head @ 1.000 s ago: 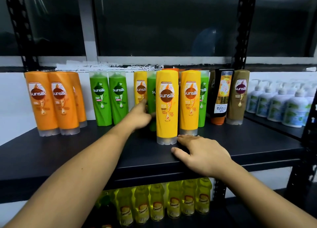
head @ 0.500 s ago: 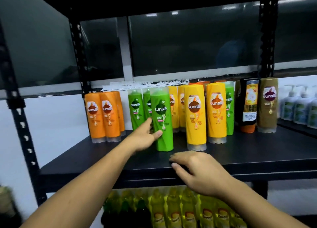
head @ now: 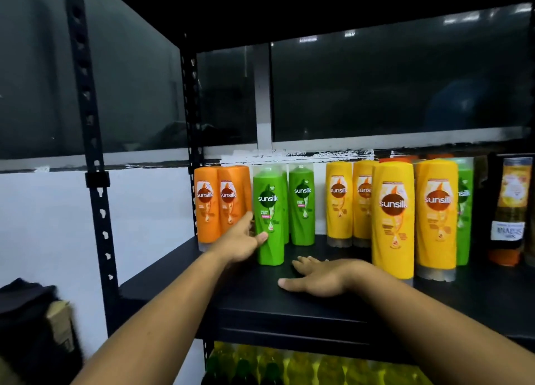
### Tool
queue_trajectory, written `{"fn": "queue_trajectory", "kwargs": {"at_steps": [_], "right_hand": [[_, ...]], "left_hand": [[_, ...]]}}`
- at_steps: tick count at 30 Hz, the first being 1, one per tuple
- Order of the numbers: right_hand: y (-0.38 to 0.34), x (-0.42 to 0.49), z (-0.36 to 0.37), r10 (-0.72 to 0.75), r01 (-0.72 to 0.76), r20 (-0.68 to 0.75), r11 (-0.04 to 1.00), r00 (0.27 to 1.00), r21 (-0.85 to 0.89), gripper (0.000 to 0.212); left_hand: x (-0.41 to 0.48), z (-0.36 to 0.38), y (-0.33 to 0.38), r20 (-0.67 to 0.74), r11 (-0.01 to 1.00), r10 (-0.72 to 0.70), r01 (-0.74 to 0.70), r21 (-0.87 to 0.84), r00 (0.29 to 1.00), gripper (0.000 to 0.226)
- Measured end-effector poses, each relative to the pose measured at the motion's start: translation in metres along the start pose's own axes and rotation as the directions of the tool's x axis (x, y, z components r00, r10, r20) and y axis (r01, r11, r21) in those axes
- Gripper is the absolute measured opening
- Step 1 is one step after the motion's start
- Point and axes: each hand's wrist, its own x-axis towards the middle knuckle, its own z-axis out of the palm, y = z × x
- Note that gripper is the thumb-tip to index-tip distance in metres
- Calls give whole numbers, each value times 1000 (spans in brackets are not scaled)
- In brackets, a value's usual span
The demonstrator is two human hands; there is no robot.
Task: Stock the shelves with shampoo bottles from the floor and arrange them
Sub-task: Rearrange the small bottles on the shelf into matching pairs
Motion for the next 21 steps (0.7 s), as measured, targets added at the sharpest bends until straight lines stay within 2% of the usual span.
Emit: {"fn": "queue_trajectory", "kwargs": {"at_steps": [5,7,9,11,12,17,21], "right_hand": [[5,31,-19,61,-61,0,993,998,101,103],[7,48,-17,63,-51,-44,974,997,222,105],[9,64,-7,54,26,-205,930,977,368,91],[11,73,1,81,108,-403,899,912,424,76],[12,75,2,85,138,-457,891,885,433,72],[14,81,-1,78,216,-536,860,840,463,54],[14,82,1,97,242,-585,847,805,473,49]], "left_hand": [[18,10,2,-29,1000,12,-11,21,999,38],[20,16,-4,-54,999,32,-32,3,998,32],[23,18,-11,-46,999,54,-54,-3,997,30],[26,17,-17,-37,995,92,-91,30,995,32],[25,16,-18,-30,993,104,-103,51,994,34],[25,14,-22,-32,988,119,-115,108,992,41],[30,14,-27,-62,991,97,-90,102,993,35]]}}
